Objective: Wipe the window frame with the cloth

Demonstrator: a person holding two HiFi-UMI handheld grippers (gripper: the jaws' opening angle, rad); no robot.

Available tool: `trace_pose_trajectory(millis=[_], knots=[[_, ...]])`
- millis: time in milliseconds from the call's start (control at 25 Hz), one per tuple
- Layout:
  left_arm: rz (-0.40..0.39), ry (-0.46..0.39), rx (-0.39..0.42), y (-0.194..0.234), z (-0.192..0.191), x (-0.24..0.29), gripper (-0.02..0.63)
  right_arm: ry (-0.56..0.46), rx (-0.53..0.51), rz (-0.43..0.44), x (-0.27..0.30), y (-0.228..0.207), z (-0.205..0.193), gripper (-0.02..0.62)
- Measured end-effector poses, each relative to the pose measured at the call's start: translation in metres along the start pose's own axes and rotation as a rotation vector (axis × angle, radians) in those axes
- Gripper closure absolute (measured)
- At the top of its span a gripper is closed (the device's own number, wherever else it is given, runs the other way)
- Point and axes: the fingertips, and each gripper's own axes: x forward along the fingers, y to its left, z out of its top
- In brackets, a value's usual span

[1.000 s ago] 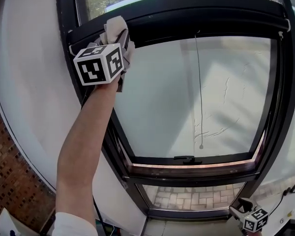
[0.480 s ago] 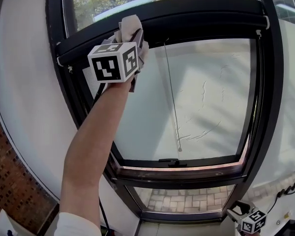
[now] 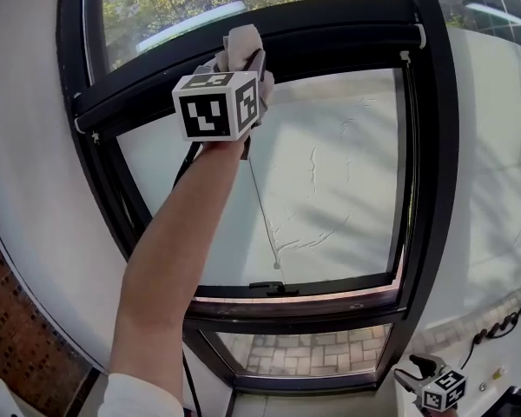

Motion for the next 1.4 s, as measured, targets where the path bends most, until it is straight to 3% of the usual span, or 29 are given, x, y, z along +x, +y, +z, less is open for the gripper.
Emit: trace_pose_trajectory(millis=[600, 1200, 1400], knots=[[-0.088, -0.041, -0.022, -0.121, 0.036, 0.066, 0.508, -0.041, 0.047, -0.079, -0.062, -0.038, -0.02, 0.365], [-0.247, -0.087, -0.053, -0.237, 0.068, 0.125, 0.508, -0.087, 0.109, -0.2, -0.113, -0.056, -0.035, 0.365], [-0.319, -0.079, -0.026, -0.266, 0.064, 0.134, 0.508, -0.093, 0.123, -0.223, -0.119, -0.06, -0.039, 0.365]])
